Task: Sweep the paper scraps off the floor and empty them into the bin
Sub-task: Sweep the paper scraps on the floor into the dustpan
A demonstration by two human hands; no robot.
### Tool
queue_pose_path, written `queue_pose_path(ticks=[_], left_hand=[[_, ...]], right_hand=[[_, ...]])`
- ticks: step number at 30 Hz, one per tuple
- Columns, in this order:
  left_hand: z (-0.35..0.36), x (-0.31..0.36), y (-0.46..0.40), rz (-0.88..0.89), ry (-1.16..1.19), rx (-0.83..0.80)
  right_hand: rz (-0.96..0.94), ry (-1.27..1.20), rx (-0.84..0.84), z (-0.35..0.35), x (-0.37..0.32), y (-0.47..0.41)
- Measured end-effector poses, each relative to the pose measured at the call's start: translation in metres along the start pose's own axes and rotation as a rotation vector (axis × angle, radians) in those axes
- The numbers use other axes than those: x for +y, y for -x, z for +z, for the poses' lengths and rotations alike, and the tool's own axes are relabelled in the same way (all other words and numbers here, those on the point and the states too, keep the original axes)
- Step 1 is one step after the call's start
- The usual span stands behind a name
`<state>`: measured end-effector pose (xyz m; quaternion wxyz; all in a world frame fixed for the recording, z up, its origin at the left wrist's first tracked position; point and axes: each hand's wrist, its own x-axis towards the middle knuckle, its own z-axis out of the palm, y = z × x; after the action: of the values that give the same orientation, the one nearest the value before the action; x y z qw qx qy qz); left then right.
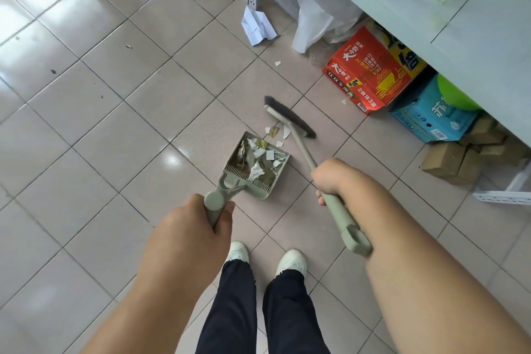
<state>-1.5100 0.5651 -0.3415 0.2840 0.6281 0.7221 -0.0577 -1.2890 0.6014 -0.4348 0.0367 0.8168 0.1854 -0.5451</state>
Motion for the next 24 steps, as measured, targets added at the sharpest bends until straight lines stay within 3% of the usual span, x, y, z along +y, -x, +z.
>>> queue_pose_path(ticks=[4,11,17,24], left_hand=[[0.002,-0.004,0.001,0.021,-0.003,-0.017],[0.003,-0.007,0.001,0.059,0.001,-0.003],[0.004,-0.006,0.002,0.073,-0.005,0.002],[0.004,-0.006,-0.001,0.068,0.006,-0.008]], right_hand=[[0.012,0.049,-0.078,0.009,0.018,0.029],[-0.01,0.003,-0.117,-0.034,0.053,0.079],[-0.068,0.02,-0.028,0.007,0.038,0.042],[-0.013,0.158,-0.146,0.036,0.051,0.051]])
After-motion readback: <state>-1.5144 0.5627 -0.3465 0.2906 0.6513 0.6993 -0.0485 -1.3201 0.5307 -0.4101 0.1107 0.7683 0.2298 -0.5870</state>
